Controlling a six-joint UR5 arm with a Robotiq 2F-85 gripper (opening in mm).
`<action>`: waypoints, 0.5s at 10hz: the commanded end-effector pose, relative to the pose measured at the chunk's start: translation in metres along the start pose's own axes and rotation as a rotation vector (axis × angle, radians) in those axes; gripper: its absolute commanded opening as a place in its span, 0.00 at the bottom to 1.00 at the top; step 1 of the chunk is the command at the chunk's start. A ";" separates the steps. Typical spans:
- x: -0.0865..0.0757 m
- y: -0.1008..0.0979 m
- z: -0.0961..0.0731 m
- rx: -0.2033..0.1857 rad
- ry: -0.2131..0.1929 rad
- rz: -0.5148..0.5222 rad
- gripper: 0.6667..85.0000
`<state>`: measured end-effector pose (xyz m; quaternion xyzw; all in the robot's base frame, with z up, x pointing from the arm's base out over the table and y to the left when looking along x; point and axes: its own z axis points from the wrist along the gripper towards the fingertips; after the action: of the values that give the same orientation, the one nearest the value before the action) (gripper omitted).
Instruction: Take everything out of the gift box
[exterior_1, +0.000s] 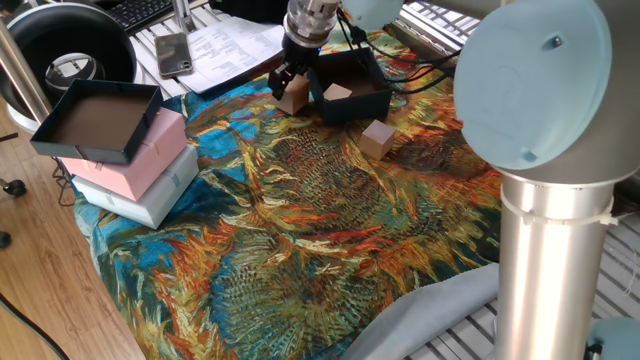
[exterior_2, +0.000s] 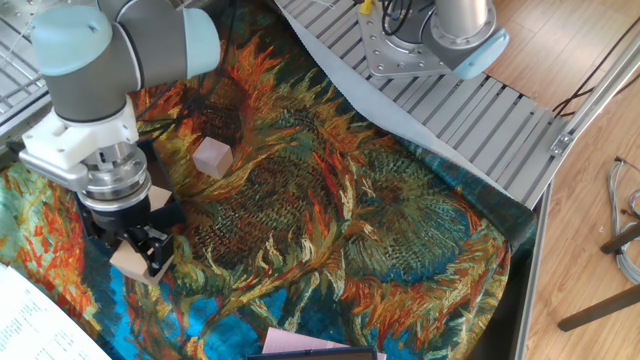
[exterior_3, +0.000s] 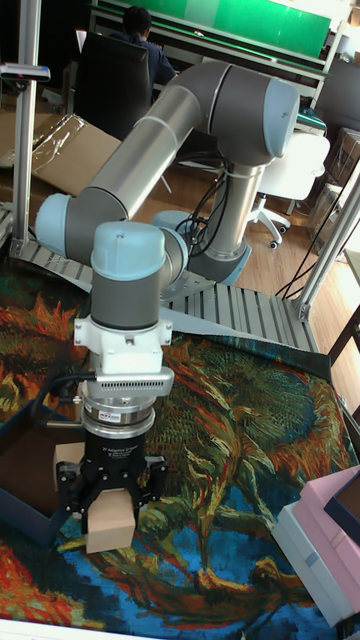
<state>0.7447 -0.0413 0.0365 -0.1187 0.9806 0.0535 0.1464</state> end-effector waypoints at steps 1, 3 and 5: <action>-0.003 0.001 -0.010 -0.018 -0.010 -0.018 0.98; -0.005 0.002 -0.010 -0.024 -0.016 -0.024 1.00; -0.006 0.001 -0.010 -0.024 -0.019 -0.028 1.00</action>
<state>0.7448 -0.0402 0.0441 -0.1333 0.9779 0.0589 0.1501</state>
